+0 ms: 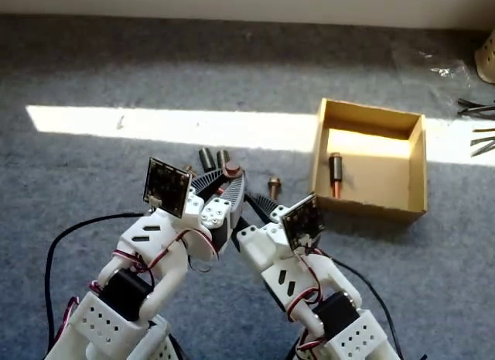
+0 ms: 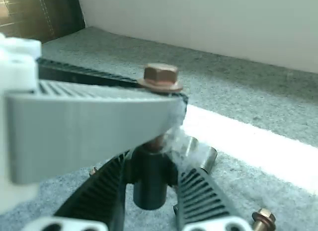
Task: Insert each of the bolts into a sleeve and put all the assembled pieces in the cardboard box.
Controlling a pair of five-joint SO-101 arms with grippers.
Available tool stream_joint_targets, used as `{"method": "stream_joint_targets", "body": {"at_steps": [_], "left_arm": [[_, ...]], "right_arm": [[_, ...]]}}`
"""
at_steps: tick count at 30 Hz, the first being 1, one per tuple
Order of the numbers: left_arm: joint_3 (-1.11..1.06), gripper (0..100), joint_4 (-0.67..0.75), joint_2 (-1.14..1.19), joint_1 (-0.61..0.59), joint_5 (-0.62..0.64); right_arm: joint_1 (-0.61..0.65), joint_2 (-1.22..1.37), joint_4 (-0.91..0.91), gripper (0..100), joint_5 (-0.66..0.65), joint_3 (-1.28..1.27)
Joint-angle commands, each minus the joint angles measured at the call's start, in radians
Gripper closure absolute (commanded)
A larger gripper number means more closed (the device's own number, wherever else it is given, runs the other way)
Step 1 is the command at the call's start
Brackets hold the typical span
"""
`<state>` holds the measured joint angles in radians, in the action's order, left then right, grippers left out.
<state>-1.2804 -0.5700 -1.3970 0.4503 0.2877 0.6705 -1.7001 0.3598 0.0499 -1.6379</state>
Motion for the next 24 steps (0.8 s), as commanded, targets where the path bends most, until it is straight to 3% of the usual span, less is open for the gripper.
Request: {"method": "stream_joint_targets", "body": {"at_steps": [1, 18, 24], "left_arm": [[0.007, 99, 0.005, -0.013, 0.008, -0.025], [-0.015, 99, 0.006, -0.013, 0.008, -0.026], [-0.019, 82, 0.006, -0.013, 0.008, -0.026]], "right_arm": [[-0.036, -0.013, 0.001, 99.4, -0.014, 0.021], [-0.036, -0.013, 0.001, 99.4, -0.014, 0.021], [-0.036, -0.013, 0.001, 99.4, -0.015, 0.021]]}}
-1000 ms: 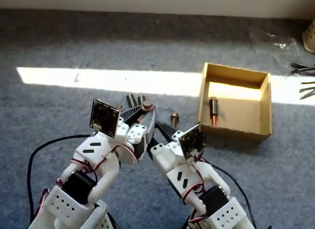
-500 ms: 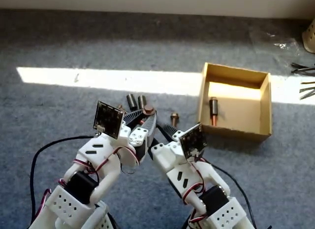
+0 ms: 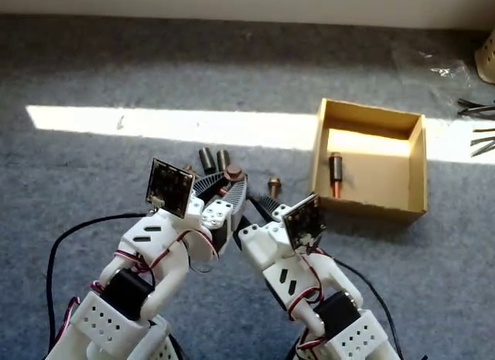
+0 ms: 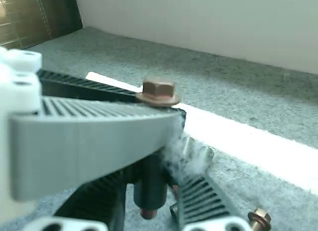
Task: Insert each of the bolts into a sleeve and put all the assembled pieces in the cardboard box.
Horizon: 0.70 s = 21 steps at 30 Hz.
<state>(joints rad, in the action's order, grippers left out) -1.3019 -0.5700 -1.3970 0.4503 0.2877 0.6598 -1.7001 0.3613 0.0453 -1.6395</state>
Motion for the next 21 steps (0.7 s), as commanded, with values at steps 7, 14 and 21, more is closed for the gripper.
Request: {"method": "stream_joint_targets", "body": {"at_steps": [7, 14, 21], "left_arm": [[0.001, 75, 0.006, -0.013, 0.008, -0.025], [0.007, 75, 0.006, -0.013, -0.016, -0.025], [-0.001, 76, 0.037, -0.117, -0.139, -0.018]], "right_arm": [[-0.025, -0.013, -0.001, 99.4, -0.011, 0.022], [-0.027, -0.013, -0.001, 99.4, -0.011, 0.022], [-0.166, -0.013, -0.001, 99.4, -0.011, 0.022]]}}
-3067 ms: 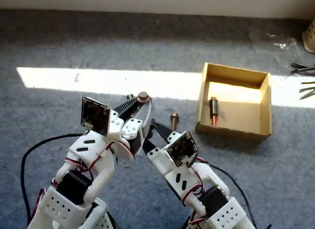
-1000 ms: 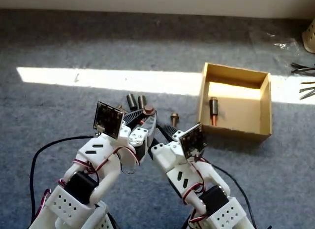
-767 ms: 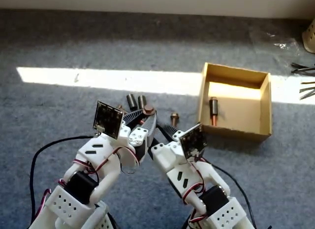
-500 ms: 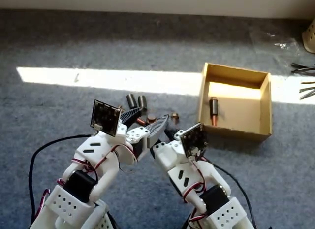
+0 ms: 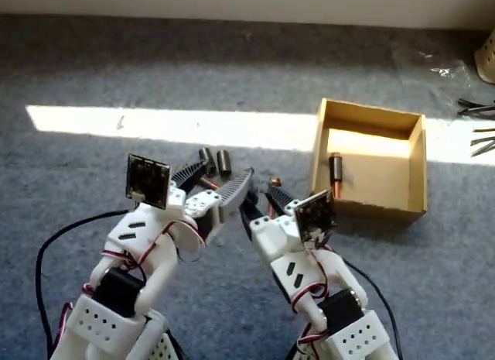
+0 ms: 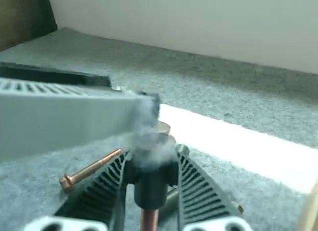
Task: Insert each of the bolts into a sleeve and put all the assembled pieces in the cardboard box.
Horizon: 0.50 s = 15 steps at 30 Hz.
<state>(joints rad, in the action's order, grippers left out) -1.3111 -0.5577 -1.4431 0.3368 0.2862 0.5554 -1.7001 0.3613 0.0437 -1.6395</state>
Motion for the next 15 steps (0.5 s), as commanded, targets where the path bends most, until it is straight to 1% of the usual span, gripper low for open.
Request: {"method": "stream_joint_targets", "body": {"at_steps": [1, 8, 12, 13, 15], "left_arm": [[0.007, 77, 0.023, -0.105, -0.028, -0.017], [-0.151, 100, 0.012, -0.390, -0.033, -0.026], [-0.182, 99, 0.009, -0.372, -0.033, -0.107], [-0.193, 99, 0.011, -0.363, -0.033, -0.130], [-0.214, 99, 0.011, -0.360, -0.033, -0.190]], "right_arm": [[-0.081, -0.013, -0.001, 99.4, -0.009, 0.022], [-0.213, -0.013, -0.002, 99.4, -0.009, 0.022], [-0.225, -0.013, 0.001, 99.4, -0.012, 0.022], [-0.225, -0.013, 0.005, 99.3, -0.031, 0.022], [-0.225, -0.013, 0.082, 99.2, -0.098, 0.031]]}}
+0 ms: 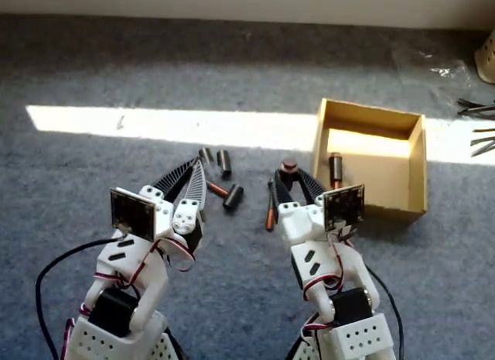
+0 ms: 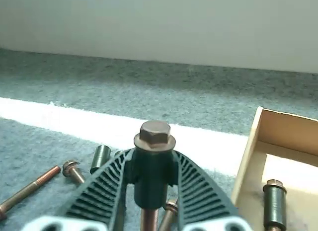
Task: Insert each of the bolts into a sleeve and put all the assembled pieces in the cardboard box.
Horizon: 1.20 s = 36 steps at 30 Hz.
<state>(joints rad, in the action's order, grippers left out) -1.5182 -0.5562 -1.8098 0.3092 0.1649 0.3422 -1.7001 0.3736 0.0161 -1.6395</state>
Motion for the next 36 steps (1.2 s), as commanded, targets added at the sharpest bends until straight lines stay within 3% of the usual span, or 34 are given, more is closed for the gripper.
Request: {"method": "stream_joint_targets", "body": {"at_steps": [1, 8, 15, 22, 27, 36], "left_arm": [[-0.021, 99, 0.014, 0.007, -0.005, -0.103], [-0.038, 99, 0.009, 0.007, -0.007, -0.157], [-0.027, 99, 0.009, 0.015, -0.082, -0.150], [-0.027, 99, 0.008, 0.015, -0.186, -0.072], [-0.027, 99, 0.008, 0.015, -0.202, -0.077], [-0.038, 99, 0.008, 0.015, -0.197, -0.077]], "right_arm": [[-0.012, -0.013, 0.113, 99.2, -0.098, 0.061], [-0.099, -0.002, 0.340, 99.2, -0.120, 0.305], [-0.199, 0.042, 0.374, 99.2, -0.166, 0.421], [-0.217, 0.433, 0.429, 99.2, -0.187, 0.653], [-0.289, 0.697, 0.441, 99.2, -0.187, 0.823], [-0.318, 1.115, 0.642, 99.1, -0.253, 1.156]]}}
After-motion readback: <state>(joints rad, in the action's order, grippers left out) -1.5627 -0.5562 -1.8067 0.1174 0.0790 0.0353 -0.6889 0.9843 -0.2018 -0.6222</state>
